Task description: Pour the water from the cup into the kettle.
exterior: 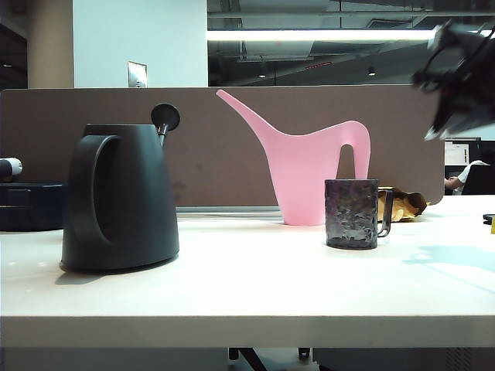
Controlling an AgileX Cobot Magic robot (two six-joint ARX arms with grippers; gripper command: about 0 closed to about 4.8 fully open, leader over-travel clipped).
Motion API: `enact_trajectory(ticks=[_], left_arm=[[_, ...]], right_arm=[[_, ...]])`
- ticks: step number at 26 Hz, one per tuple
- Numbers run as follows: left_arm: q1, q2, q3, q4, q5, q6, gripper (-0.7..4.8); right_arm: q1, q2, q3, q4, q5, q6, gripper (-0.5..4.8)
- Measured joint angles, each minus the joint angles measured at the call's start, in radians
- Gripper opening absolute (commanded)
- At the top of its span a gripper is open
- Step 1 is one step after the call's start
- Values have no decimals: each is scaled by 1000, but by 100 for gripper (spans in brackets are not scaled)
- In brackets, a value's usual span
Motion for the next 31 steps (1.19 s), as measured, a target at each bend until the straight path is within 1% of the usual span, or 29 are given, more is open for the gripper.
enact_trajectory(ticks=[1,2,3,4,6,7,9,12,15,19,22,27,30,31], left_arm=[[0,0,0,0,0,0,-5],[0,0,0,0,0,0,-5],[0,0,0,0,0,0,-5],[0,0,0,0,0,0,-5],[0,0,0,0,0,0,-5],[0,0,0,0,0,0,-5],[0,0,0,0,0,0,-5],[0,0,0,0,0,-3,-5],[0,0,0,0,0,-19,-5],[0,0,0,0,0,-23,-5],[0,0,0,0,-8,-23,-5],[0,0,0,0,-100,-23,-5],[0,0,0,-1,-141,-24,-5],[0,0,0,-1,-173,-24,-6]], right_arm=[[-39,-52,0,-18,-21,0,25],[-90,-109,0,-47,-72,0,-9],[-124,-141,0,-67,-114,0,-6],[-178,-196,1,-105,-193,-10,-6],[-214,-241,1,-149,-249,-18,-6],[-231,-296,-26,-167,-270,-23,-6],[-227,-410,-115,-167,-261,-23,-6],[-177,-510,-235,-138,-238,-11,-6],[-147,-569,-296,-142,-235,-4,-6],[-130,-689,-354,-120,-216,20,-6],[-87,-774,-423,-106,-216,27,-6],[-80,-914,-537,-49,-211,53,-6],[-81,-989,-600,-47,-192,55,-6],[-81,-1044,-639,-45,-190,56,-6]])
